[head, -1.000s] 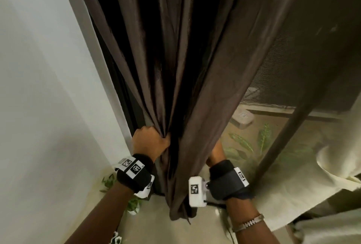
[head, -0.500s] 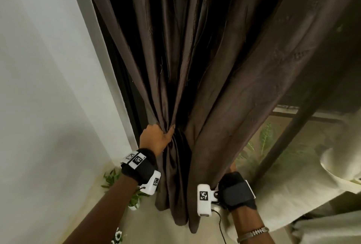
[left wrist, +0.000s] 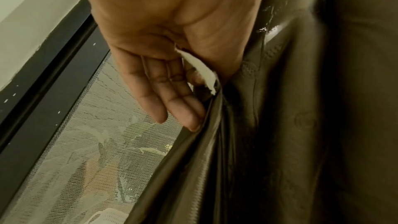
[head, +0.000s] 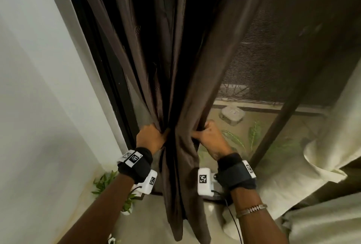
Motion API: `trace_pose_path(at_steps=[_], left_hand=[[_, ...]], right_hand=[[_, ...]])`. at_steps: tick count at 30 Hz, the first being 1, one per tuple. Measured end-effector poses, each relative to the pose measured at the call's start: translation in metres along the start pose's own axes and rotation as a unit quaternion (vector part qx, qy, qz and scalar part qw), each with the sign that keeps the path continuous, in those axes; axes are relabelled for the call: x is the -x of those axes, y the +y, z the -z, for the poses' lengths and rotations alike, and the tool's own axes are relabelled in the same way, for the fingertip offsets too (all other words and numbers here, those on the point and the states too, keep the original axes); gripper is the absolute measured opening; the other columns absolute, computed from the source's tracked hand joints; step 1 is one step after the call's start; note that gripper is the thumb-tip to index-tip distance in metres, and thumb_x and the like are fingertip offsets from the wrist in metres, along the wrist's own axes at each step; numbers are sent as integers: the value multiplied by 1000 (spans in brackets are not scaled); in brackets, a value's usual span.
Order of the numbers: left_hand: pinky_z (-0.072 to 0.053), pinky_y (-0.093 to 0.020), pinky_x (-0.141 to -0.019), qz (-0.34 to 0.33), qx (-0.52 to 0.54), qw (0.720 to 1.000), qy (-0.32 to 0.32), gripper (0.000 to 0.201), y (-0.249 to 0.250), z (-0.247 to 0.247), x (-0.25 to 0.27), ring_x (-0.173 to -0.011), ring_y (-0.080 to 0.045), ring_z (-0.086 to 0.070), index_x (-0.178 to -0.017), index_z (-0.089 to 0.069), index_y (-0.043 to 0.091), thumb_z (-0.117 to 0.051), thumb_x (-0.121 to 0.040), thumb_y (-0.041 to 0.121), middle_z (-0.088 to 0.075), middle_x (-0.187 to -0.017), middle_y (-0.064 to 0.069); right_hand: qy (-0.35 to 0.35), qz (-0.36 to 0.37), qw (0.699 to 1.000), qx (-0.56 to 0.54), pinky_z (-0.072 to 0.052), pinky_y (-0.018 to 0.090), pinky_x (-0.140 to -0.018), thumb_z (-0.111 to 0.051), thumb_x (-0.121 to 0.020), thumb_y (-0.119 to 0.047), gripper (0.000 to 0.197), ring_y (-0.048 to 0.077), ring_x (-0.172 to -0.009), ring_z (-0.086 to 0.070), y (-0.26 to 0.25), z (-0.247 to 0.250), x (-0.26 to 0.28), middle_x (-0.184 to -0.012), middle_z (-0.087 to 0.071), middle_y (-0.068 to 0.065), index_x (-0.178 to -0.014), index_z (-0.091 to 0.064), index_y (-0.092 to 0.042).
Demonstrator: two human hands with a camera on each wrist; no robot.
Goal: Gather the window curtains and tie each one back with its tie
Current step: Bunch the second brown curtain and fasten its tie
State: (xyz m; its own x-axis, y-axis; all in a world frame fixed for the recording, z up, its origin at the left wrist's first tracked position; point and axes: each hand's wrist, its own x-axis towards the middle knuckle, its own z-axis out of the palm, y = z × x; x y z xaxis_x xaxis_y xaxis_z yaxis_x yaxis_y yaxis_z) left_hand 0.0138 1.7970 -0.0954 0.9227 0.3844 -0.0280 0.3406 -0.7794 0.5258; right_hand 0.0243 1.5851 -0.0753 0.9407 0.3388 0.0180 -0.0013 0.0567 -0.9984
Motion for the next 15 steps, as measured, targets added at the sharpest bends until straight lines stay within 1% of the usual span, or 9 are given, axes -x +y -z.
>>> trace_pose_path(at_steps=[1,2,4,6,8,9,11,13,15], left_hand=[[-56,-44,-93,1,-1,1000,0,69,0,-1,0,-116,-43,-69,-126,-71,7,-65,-92,67,-73,-126,-20],[-56,-43,-92,5,4,1000,4,67,0,0,1,-115,-43,-70,-124,-72,7,-67,-92,65,-74,-124,-20],[-58,-42,-93,10,30,999,10,64,-2,0,2,-114,-43,-71,-123,-72,5,-71,-91,60,-75,-121,-21],[-62,-44,-90,-3,95,995,6,61,-9,1,4,-101,-37,-77,-118,-75,9,-75,-88,63,-80,-111,-15],[-67,-45,-80,-31,182,983,-10,55,-15,2,8,-81,-24,-81,-112,-75,17,-80,-84,63,-83,-102,-6],[-67,-43,-77,-44,213,976,-10,51,-17,4,11,-77,-19,-80,-111,-75,20,-83,-83,61,-83,-103,-2],[-66,-35,-83,-71,228,971,12,48,-20,7,17,-85,-11,-79,-109,-77,20,-87,-81,57,-82,-105,4],[-61,-27,-86,-90,208,972,55,52,-22,7,22,-91,-6,-75,-100,-81,16,-87,-77,62,-82,-100,7],[-63,-35,-78,-82,214,969,88,65,-25,5,25,-76,-10,-75,-77,-76,12,-81,-73,76,-81,-79,7]], right_hand=[[3,27,1000,9,-63,31,-85,-82,-88,-1,16,15,-92,-79,-14,-9,-7,-100,-84,7,-103,-82,2],[22,41,999,22,-63,29,-82,-85,-87,-6,20,14,-91,-79,-15,-14,-14,-99,-84,6,-105,-82,1],[73,60,995,38,-58,17,-71,-88,-85,-10,20,1,-80,-77,-16,-17,-26,-87,-83,-5,-103,-84,-1],[128,71,986,76,-52,9,-64,-89,-84,-11,17,-13,-71,-71,-11,-11,-37,-81,-78,-14,-98,-84,-3],[155,67,981,94,-47,7,-59,-88,-85,-12,6,-21,-62,-62,-18,-7,-42,-72,-74,-20,-85,-82,-10],[178,61,976,110,-47,10,-56,-88,-85,-15,15,-21,-58,-58,-14,-2,-47,-65,-72,-22,-74,-77,-16],[211,48,965,144,-48,22,-57,-87,-85,-28,31,-16,-54,-55,-8,8,-55,-61,-71,-14,-62,-69,-19],[231,37,957,173,-53,31,-60,-85,-86,-37,34,-2,-61,-65,-9,13,-58,-69,-76,0,-65,-72,-14],[239,45,949,199,-56,38,-62,-83,-86,-40,38,18,-70,-75,-7,14,-61,-73,-77,9,-70,-74,-7]])
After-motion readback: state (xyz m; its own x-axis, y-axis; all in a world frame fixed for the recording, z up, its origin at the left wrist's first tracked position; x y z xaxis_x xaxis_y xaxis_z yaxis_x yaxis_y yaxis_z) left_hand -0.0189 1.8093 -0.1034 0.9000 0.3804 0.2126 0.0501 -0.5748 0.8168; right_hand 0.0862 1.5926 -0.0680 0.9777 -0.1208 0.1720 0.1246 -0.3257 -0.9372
